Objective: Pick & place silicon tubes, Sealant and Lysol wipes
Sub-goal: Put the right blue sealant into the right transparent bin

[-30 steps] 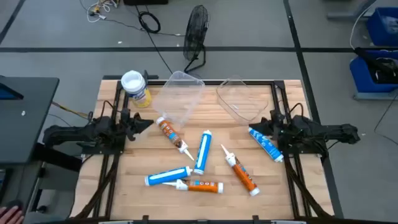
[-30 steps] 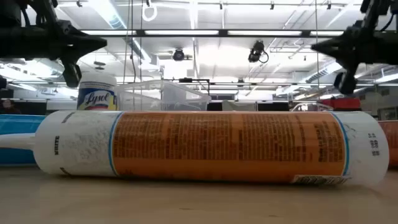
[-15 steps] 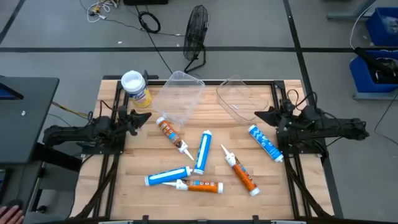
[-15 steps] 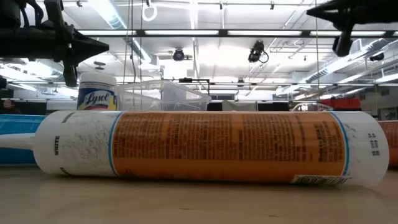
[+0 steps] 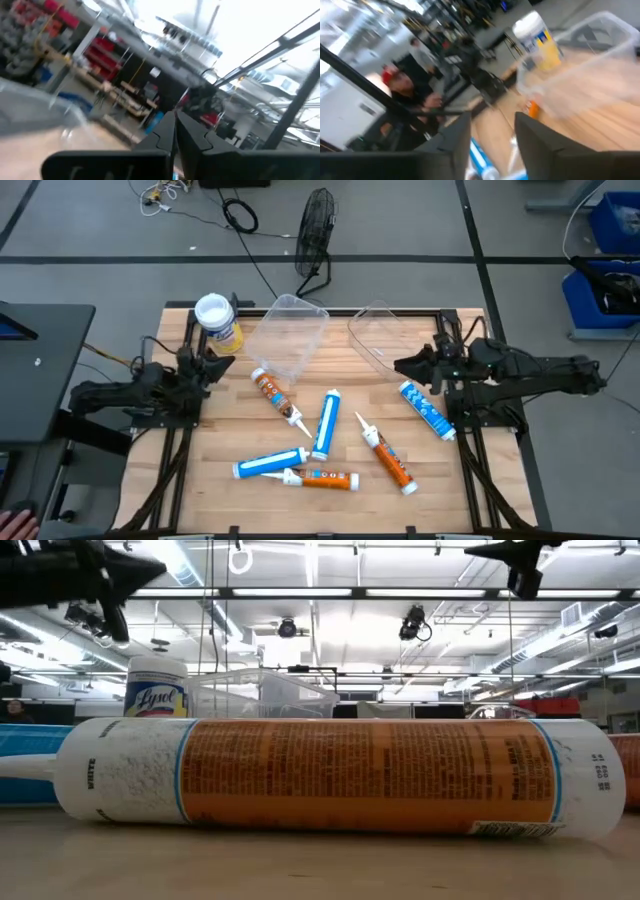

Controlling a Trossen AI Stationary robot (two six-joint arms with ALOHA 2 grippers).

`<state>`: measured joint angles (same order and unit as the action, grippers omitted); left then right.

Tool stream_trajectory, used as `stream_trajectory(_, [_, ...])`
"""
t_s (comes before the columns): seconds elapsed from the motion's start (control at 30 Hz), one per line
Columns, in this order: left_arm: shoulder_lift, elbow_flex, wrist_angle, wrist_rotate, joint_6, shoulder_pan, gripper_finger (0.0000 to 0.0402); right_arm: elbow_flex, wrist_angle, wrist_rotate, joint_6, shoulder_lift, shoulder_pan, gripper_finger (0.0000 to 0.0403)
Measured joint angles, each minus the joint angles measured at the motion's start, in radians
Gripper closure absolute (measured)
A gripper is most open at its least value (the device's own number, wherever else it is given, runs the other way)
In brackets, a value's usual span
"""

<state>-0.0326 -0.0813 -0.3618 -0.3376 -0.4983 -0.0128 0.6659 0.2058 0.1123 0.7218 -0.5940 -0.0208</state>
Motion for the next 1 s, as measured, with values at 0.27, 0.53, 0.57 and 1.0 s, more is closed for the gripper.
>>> stream_trajectory(0.27, [-0.06, -0.147, 0.034, 0.036, 0.152, 0.0, 0.029, 0.197, 0.279, -0.028, 0.004, -0.103, 0.0, 0.0155])
stream_trajectory(0.53, [-0.275, -0.324, 0.14, 0.083, 0.173, 0.0, 0.0173, 0.302, 0.67, -0.027, 0.016, -0.191, 0.0, 0.0138])
stream_trajectory(0.57, [-0.307, -0.345, 0.153, 0.092, 0.177, 0.0, 0.0165, 0.302, 0.713, -0.027, 0.045, -0.197, 0.0, 0.0138])
stream_trajectory(1.0, [-0.581, -0.535, 0.157, 0.11, 0.35, 0.024, 0.015, 0.295, 1.096, 0.082, 0.243, -0.227, -0.022, 0.0137])
